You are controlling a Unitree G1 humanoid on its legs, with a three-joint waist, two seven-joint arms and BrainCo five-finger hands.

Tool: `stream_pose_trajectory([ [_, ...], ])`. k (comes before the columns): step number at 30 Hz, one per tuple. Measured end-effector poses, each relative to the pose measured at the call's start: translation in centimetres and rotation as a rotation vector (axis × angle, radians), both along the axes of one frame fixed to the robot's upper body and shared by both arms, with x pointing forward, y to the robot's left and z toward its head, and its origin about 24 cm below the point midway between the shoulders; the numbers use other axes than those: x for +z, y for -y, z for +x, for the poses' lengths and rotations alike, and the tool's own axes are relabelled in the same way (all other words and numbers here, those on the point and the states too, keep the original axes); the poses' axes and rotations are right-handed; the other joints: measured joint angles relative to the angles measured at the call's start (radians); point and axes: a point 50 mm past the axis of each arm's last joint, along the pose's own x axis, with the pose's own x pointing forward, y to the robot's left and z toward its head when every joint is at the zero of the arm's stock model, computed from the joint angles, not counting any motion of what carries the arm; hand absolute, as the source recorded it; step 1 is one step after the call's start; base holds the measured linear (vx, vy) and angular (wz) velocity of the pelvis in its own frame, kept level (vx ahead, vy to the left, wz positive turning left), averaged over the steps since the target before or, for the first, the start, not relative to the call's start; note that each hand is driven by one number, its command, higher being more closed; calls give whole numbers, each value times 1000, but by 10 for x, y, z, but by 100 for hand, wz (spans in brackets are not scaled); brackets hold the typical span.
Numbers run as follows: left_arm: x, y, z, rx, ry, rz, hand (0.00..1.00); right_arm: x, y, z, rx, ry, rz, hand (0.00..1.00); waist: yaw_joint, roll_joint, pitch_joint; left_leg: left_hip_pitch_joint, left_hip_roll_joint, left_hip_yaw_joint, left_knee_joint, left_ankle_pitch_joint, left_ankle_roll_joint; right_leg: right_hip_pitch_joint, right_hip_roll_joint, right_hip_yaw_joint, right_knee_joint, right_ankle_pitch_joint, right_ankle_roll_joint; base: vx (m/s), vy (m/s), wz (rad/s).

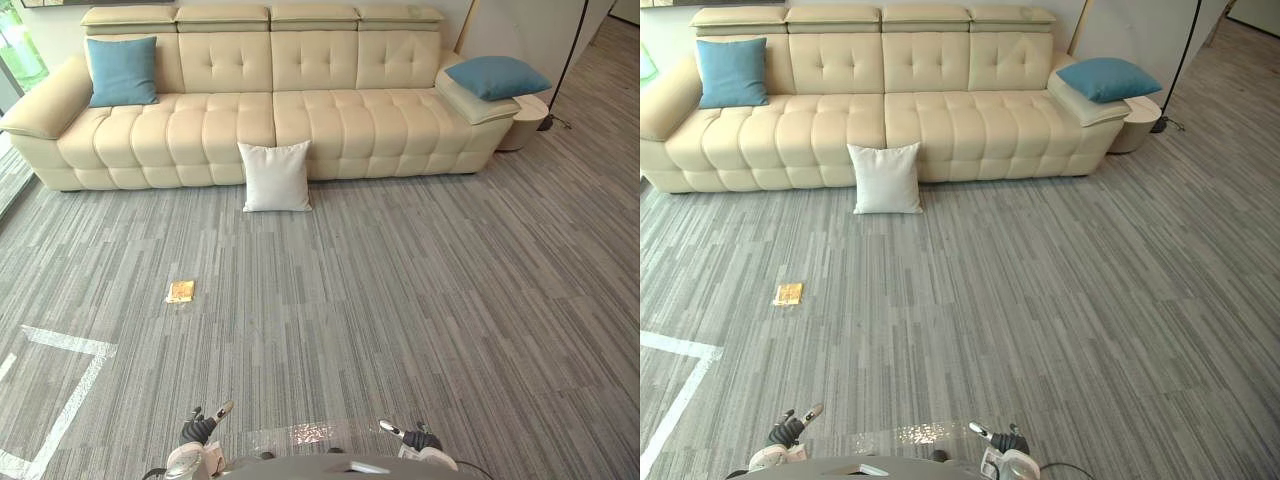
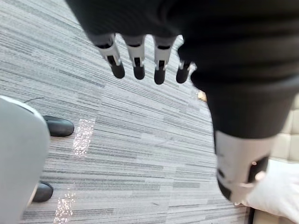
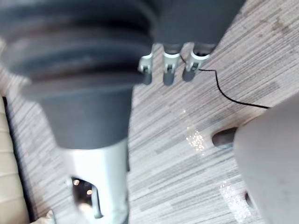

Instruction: Pick up cushions and gather them together orderly.

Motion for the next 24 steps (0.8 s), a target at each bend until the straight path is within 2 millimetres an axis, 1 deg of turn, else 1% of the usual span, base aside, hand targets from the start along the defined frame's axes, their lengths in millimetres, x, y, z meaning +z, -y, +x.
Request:
stream_pose_trajectory([
  [8, 0, 0, 1, 27, -4, -10, 0, 1, 1, 1, -5, -2, -1, 0, 5, 0, 2, -22, 6, -4, 3, -9, -13, -19, 2, -17, 17, -20, -8, 4, -9, 3],
  [9, 0, 0, 2, 32, -6, -11, 0, 1, 2, 3, -6, 6, -3, 0, 6, 1, 4, -34, 10, -3, 13, -13, -18, -39, 2, -27, 47, -38, -12, 55, -24, 9],
  [11, 1, -2, 9, 45, 10, -9, 0, 2, 2, 5, -6, 16, -4, 0, 8, -3, 29, -72, 23, 17, 102, -64, -34, -69, -5, -35, 124, -80, -19, 60, -31, 11],
  [12, 2, -3, 12, 52, 20, -8, 0, 4, 3, 10, -8, 34, -10, 0, 10, -1, 48, -110, 37, 37, 207, -118, -48, -87, -11, -41, 187, -121, -24, 28, -50, 19],
  [13, 3, -3, 15, 51, 27, -7, 0, 6, 4, 12, -24, 53, -8, 0, 7, 1, 59, -152, 58, 71, 324, -156, -60, -105, -20, -53, 251, -173, -32, 28, -49, 28],
  [14, 4, -4, 17, 51, 33, -6, 0, 6, 4, 12, -30, 56, -4, 0, 3, -1, 62, -180, 69, 98, 388, -163, -59, -116, -25, -59, 279, -199, -31, 40, -63, 36],
  [15, 8, -7, 22, 70, 66, 0, 0, 7, 4, 13, -26, 58, -4, 0, 10, -7, 71, -283, 101, 131, 630, -164, -58, -124, -40, -64, 337, -249, -32, 123, -46, 22],
  [16, 10, -5, 26, 88, 88, -6, 0, 7, 7, 14, -28, 62, -10, 0, 15, 7, 82, -349, 134, 132, 796, -139, -58, -113, -40, -63, 369, -277, -36, 109, -40, 12],
  [17, 10, -5, 27, 98, 96, -12, 0, 8, 7, 15, -30, 67, -12, 0, 14, 9, 89, -381, 148, 132, 871, -113, -53, -103, -42, -60, 378, -287, -43, 196, 31, -5],
  [18, 11, -7, 29, 107, 108, -10, 0, 10, 8, 20, -27, 80, -14, 0, 16, 4, 97, -430, 168, 142, 946, -149, -46, -88, -51, -57, 386, -304, -46, 210, 58, -4],
  [19, 12, -6, 30, 106, 112, -11, 0, 10, 9, 21, -28, 80, -15, 0, 11, 9, 97, -456, 182, 152, 931, -179, -50, -73, -61, -55, 386, -317, -40, 264, 80, -4],
  [20, 12, -6, 31, 105, 113, -12, 0, 10, 9, 21, -25, 80, -19, 0, 10, 10, 98, -471, 183, 152, 903, -192, -54, -66, -69, -55, 384, -325, -35, 266, 98, 3],
  [21, 12, -6, 31, 111, 120, -15, 0, 10, 9, 22, -16, 74, -30, 0, 12, 12, 99, -493, 180, 154, 822, -193, -57, -48, -82, -53, 368, -335, -22, 307, 140, 4],
  [22, 12, -5, 32, 122, 127, -23, 0, 10, 9, 22, -15, 73, -32, 0, 15, 12, 100, -504, 176, 163, 730, -184, -62, -30, -93, -53, 350, -338, -16, 417, 209, -1],
  [23, 13, -5, 34, 127, 134, -26, 0, 11, 9, 24, -16, 75, -34, 0, 24, 12, 101, -512, 172, 178, 591, -150, -66, -8, -110, -53, 327, -343, -7, 395, 213, -4],
  [24, 13, -5, 34, 129, 136, -28, 0, 11, 9, 25, -16, 77, -35, 0, 25, 13, 102, -517, 165, 177, 525, -126, -67, 6, -117, -53, 311, -347, 0, 440, 287, -15],
])
